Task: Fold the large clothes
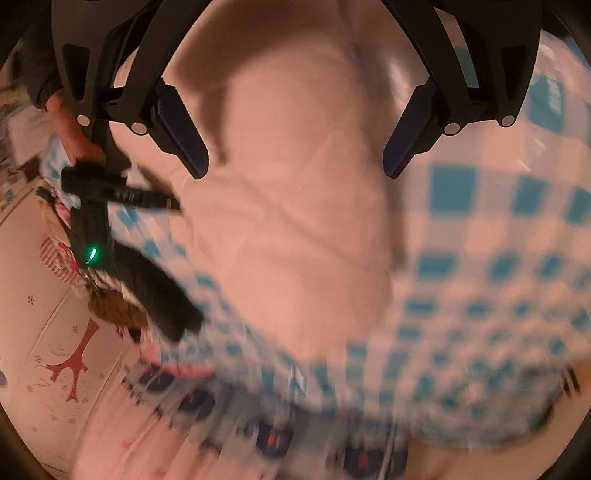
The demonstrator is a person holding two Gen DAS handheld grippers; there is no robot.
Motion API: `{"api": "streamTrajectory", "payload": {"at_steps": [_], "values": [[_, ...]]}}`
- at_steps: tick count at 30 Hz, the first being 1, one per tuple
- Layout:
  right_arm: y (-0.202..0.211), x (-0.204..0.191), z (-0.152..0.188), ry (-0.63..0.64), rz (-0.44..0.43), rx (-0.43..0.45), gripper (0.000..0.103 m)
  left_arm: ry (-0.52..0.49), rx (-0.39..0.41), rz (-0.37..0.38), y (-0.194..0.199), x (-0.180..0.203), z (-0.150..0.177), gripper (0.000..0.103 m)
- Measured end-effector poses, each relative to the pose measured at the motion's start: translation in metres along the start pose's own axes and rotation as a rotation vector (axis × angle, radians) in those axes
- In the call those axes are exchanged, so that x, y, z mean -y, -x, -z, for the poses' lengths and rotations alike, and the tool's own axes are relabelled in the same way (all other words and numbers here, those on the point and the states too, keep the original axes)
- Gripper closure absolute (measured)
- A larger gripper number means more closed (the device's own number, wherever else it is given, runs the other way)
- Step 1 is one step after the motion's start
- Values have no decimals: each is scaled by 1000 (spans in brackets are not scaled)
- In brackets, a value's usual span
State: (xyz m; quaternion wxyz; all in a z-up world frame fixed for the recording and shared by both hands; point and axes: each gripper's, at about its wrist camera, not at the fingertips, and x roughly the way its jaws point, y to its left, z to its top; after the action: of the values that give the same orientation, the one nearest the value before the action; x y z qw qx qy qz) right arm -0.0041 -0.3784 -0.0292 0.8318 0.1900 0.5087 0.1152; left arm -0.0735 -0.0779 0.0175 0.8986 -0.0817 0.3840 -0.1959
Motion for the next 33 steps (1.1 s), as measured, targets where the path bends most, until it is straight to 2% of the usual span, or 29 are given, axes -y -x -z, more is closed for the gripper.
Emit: {"api": "streamTrajectory", "payload": {"at_steps": [2, 3, 6, 7, 8, 9, 11, 12, 13, 14, 16, 18, 19, 22, 23, 24, 26, 29, 33], "values": [[0, 3, 2, -19, -23, 1, 5, -21, 43, 3, 9, 6, -12, 12], [0, 4, 3, -29, -33, -2, 5, -27, 38, 12, 8, 9, -16, 12], [6, 0, -2, -44, -49, -20, 5, -73, -55, 13, -24, 19, -23, 12], [10, -1, -7, -57, -56, -17, 5, -94, -80, -11, -37, 23, -19, 12], [20, -2, -10, -65, -65, 25, 5, -131, -92, -72, -50, 28, -13, 11], [31, -5, -13, -57, -71, 86, 5, -134, -95, -87, -55, 28, -10, 11], [45, -10, -18, -33, -46, 170, 5, -106, -91, -65, -57, 24, -10, 11], [41, -11, -21, -29, -29, 158, 5, -100, -90, -60, -56, 22, -9, 11], [24, -10, -24, -25, 42, 92, 5, -101, -90, -60, -55, 22, -9, 11], [3, -8, -24, -13, 57, 11, 5, -104, -91, -59, -55, 22, -9, 11], [-18, 4, -21, -56, 4, -50, 5, -130, -103, -54, -49, 23, -10, 11], [-12, 13, -20, -93, -36, -53, 5, -111, -92, -26, -37, 17, -12, 11], [-6, 22, -19, -138, -95, -62, 5, -83, -89, -16, -32, 10, -12, 11], [2, 42, -16, -236, -244, -107, 5, 85, -150, 83, -39, -36, -16, 11], [2, 49, -15, -267, -297, -131, 5, 184, -185, 144, -48, -57, -15, 11], [1, 53, -15, -286, -335, -152, 5, 239, -210, 205, -55, -68, -13, 11], [-2, 54, -12, -299, -384, -197, 5, 295, -252, 284, -71, -80, -6, 9], [-4, 50, -10, -272, -378, -239, 5, 293, -254, 327, -78, -75, 1, 8], [-10, 45, -11, -272, -434, -273, 5, 252, -241, 290, -80, -58, 1, 7]]}}
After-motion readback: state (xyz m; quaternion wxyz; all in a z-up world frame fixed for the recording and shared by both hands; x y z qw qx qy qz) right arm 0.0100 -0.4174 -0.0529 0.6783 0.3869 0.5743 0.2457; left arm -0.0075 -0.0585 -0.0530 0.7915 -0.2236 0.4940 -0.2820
